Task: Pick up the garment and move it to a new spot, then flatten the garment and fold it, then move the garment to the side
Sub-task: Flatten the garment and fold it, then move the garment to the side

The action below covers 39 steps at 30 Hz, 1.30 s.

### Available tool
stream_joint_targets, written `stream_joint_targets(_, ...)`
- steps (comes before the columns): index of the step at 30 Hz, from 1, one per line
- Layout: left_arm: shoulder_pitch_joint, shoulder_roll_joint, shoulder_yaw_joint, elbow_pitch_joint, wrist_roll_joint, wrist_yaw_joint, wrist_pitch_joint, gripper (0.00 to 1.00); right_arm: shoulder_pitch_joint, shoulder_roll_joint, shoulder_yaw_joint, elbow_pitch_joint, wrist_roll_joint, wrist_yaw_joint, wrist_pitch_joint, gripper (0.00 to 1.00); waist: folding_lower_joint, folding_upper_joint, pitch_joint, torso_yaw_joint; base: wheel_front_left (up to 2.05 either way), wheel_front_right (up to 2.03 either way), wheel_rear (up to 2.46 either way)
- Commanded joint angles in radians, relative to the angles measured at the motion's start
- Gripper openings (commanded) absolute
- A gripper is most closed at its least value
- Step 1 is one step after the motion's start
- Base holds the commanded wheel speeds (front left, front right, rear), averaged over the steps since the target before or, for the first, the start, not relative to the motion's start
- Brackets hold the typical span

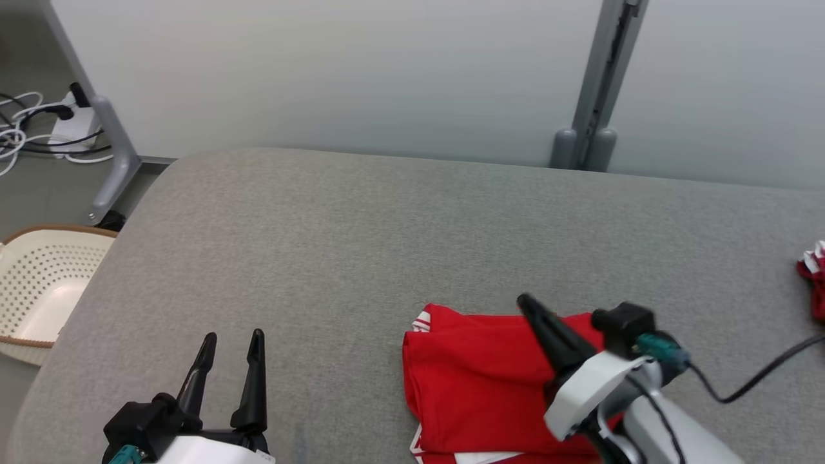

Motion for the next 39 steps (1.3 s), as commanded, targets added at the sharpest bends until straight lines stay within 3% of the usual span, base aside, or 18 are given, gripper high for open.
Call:
stream_joint_targets(1,0.004,0.003,0.004,-0.006,0.002,0.002,-0.001,1.00,0.005,-0.014,-0.027,-0.018,-0.012,0.000,-0.006,0.16,0.0000,0.0000,0.003,-0.018,0.00,0.00,0.00)
stream_joint_targets(2,0.004,0.003,0.006,-0.008,0.002,0.003,-0.001,1.00,0.011,-0.021,-0.050,-0.032,-0.023,0.000,-0.007,0.47,0.0000,0.0000,0.004,-0.027,0.00,0.00,0.00)
stream_joint_targets(3,0.004,0.003,0.009,-0.010,0.003,0.003,-0.001,1.00,0.019,-0.025,-0.075,-0.047,-0.033,0.000,-0.007,1.00,0.0000,0.0000,0.005,-0.035,0.00,0.00,0.00)
stream_joint_targets(15,0.004,0.005,0.060,-0.048,0.010,0.010,-0.001,1.00,0.135,-0.049,-0.345,-0.290,-0.145,0.000,-0.008,1.00,0.0000,0.0000,0.021,-0.126,0.00,0.00,0.00)
stream_joint_targets(23,0.025,0.004,0.102,-0.100,0.031,0.019,-0.001,1.00,0.262,-0.013,-0.470,-0.404,-0.193,0.000,-0.008,1.00,0.0000,0.0000,0.021,-0.165,0.00,0.00,0.00)
stream_joint_targets(39,0.035,-0.002,0.073,-0.108,0.049,0.017,-0.001,1.00,0.314,-0.025,-0.488,-0.409,-0.144,0.000,-0.010,1.00,0.0000,0.0000,0.030,-0.177,0.00,0.00,0.00)
